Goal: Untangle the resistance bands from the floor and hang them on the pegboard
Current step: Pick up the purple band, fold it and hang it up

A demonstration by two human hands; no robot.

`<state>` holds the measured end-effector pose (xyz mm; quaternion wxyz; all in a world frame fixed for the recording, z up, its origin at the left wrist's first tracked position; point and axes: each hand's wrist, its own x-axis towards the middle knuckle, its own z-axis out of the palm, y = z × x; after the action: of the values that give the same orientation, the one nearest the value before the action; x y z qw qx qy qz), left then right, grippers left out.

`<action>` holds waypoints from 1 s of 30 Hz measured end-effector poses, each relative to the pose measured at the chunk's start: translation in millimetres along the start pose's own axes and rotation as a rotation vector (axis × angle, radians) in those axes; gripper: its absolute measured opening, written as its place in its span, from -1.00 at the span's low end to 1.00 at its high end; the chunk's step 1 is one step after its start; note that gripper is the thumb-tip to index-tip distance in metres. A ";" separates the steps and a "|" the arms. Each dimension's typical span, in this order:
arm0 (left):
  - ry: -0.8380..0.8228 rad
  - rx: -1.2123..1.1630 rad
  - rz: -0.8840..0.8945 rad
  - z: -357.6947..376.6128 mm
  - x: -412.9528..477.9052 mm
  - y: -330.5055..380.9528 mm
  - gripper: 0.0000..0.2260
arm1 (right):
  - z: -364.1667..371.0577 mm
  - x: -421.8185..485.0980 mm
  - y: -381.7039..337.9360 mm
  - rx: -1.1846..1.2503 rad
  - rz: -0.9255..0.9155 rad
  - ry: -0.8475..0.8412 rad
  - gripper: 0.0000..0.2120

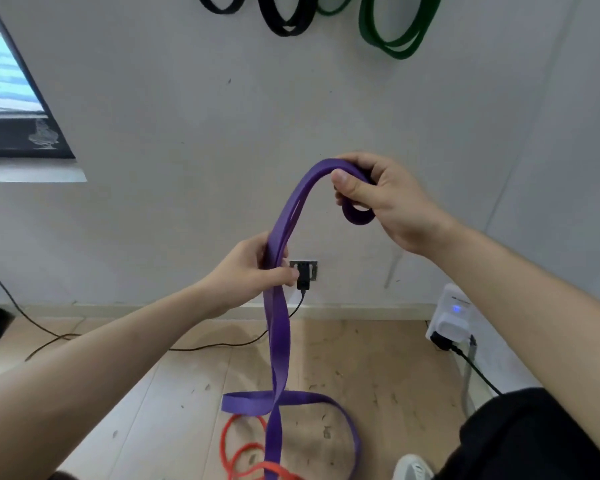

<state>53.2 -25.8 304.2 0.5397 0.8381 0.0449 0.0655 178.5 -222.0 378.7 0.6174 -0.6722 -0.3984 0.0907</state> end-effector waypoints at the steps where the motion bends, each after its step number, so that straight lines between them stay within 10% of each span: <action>1: -0.009 0.002 0.001 -0.1 0.3 -0.2 -0.77 | -2.8 0.7 1.6 0.014 0.012 0.013 -0.89; 12: 0.062 0.080 0.023 -27.2 -2.6 -4.4 -0.83 | -38.5 -1.4 33.9 -0.008 0.208 -0.007 -0.81; 23: 0.217 0.026 0.109 -37.6 -7.8 21.9 -0.75 | -27.3 -7.7 52.0 -0.620 0.307 -0.404 -0.49; 30: 0.108 0.106 0.158 -25.0 -9.0 32.4 -0.75 | 26.2 -8.9 32.0 -0.361 0.116 -0.371 -0.30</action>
<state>40.6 -18.0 343.4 0.4848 0.8615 0.0112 0.1503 170.0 -205.3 340.7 0.3976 -0.7651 -0.4752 0.1753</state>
